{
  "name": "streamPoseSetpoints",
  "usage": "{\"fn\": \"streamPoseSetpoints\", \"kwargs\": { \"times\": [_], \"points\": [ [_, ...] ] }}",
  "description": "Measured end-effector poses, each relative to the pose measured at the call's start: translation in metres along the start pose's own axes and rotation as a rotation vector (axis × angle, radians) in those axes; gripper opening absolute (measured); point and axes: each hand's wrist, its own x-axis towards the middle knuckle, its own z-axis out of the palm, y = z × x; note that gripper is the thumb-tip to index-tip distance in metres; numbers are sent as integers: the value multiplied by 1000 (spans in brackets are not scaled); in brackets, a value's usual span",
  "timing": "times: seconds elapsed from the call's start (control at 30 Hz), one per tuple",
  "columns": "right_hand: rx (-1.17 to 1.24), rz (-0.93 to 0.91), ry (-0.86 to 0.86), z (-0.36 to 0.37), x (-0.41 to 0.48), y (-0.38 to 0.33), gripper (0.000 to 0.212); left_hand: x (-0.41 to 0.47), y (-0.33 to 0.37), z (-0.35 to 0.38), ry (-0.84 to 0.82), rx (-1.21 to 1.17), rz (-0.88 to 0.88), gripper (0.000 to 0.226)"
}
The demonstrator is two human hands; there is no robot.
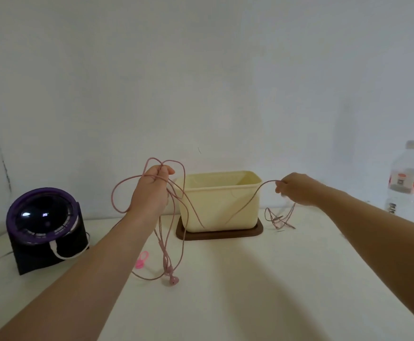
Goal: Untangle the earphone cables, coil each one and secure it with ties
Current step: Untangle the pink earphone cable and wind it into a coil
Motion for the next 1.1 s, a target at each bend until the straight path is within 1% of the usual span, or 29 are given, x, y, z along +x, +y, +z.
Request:
{"fn": "streamPoseSetpoints", "kwargs": {
  "times": [0.07, 0.1, 0.13, 0.17, 0.2, 0.23, 0.3, 0.33, 0.37, 0.43, 0.5, 0.53, 0.63, 0.7, 0.77, 0.83, 0.93, 0.97, 1.03, 1.07, 1.1],
  "points": [
    [-71, -174, 273, 4, 2, 3, 41, -1, 1, 4, -22, -6, 14, 29],
    [-132, -246, 367, 6, 1, 4, 40, -2, 2, 7, -34, -9, 20, 29],
    [-218, -285, 402, 7, 2, 6, 36, -3, 2, 8, -46, 1, 22, 29],
    [-310, -283, 366, 6, 2, 9, 32, -4, 2, 9, -63, 17, 18, 29],
    [-369, -239, 257, 6, 2, 11, 28, -6, 2, 10, -93, 39, 9, 28],
    [-407, -164, 70, 5, -1, 11, 27, -9, 3, 11, -146, 62, -2, 28],
    [-450, 4, -339, 1, -8, 9, 48, -14, 6, 13, -298, 133, -19, 28],
    [-460, 58, -464, -1, -13, 6, 55, -17, 8, 14, -378, 190, -13, 28],
    [-432, 68, -512, -1, -16, 4, 57, -19, 10, 15, -452, 262, 6, 27],
    [-230, 8, -430, 2, -17, 1, 50, -24, 15, 18, -618, 390, 45, 22],
    [44, -84, -331, 4, -17, -11, 33, -27, 16, 19, -780, 553, 30, 18],
    [141, -125, -302, 4, -17, -18, 26, -29, 16, 20, -854, 671, 11, 22],
    [236, -256, -225, 0, -23, -42, 17, -33, 21, 21, -1054, 1031, 44, 39],
    [268, -309, -186, -1, -29, -54, 15, -35, 28, 20, -1137, 1163, 35, 43],
    [294, -341, -170, 1, -34, -63, 16, -34, 36, 17, -1151, 1223, 14, 46],
    [333, -362, -156, 3, -40, -71, 18, -33, 44, 12, -1116, 1205, 11, 46],
    [447, -402, -146, 5, -48, -85, 25, -30, 55, 4, -980, 1079, 38, 39],
    [507, -412, -183, 5, -51, -91, 33, -28, 58, 2, -924, 1029, 50, 36],
    [640, -426, -321, 6, -56, -102, 47, -27, 61, -1, -824, 893, 60, 30],
    [694, -439, -390, 7, -58, -107, 50, -26, 62, -3, -789, 804, 66, 27],
    [741, -447, -449, 9, -60, -111, 48, -27, 64, -3, -762, 713, 80, 22]
  ]
}}
